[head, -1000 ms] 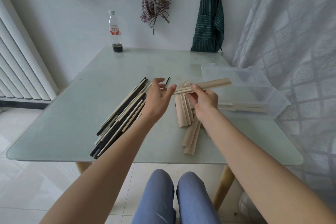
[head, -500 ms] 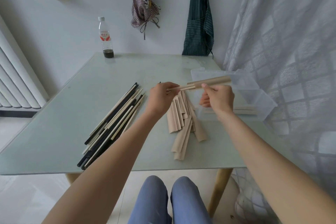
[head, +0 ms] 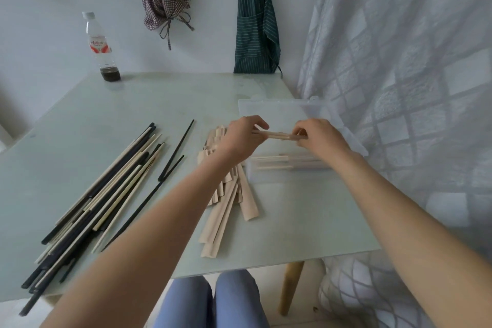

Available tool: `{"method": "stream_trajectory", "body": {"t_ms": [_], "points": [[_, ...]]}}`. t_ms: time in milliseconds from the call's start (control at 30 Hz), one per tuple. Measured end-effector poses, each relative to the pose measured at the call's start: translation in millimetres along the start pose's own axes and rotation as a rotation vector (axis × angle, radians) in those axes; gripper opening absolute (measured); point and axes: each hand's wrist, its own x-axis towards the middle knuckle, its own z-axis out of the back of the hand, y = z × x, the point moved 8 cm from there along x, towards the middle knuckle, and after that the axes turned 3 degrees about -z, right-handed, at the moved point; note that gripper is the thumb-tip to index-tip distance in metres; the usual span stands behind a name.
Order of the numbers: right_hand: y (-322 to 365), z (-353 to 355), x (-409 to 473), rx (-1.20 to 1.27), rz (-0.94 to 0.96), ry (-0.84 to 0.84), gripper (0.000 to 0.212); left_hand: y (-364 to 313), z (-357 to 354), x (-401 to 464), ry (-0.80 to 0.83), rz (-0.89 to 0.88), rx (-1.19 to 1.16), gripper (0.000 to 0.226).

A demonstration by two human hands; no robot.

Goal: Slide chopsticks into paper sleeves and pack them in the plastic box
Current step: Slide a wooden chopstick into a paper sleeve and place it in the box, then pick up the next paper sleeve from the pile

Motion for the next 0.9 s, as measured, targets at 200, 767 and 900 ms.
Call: {"method": "stream_trajectory", "body": {"t_ms": [200, 767, 900], "points": [[-30.9, -25.2, 12.7, 0.014, -0.081, 0.189, 0.023, -13.5, -35.4, 21.4, 0.157, -0.124, 0.473, 0.019], [99.0, -14.0, -16.1, 0.424, 0.158, 0.027, 0.019, 47.4, 44.6, -31.9, -0.149, 0.130, 0.211, 0.026], [148.5, -50.6, -31.0, 0.378, 0.211, 0.133, 0.023, 99.6, 49.7, -53.5, -0.045, 0.301, 0.323, 0.022]]}}
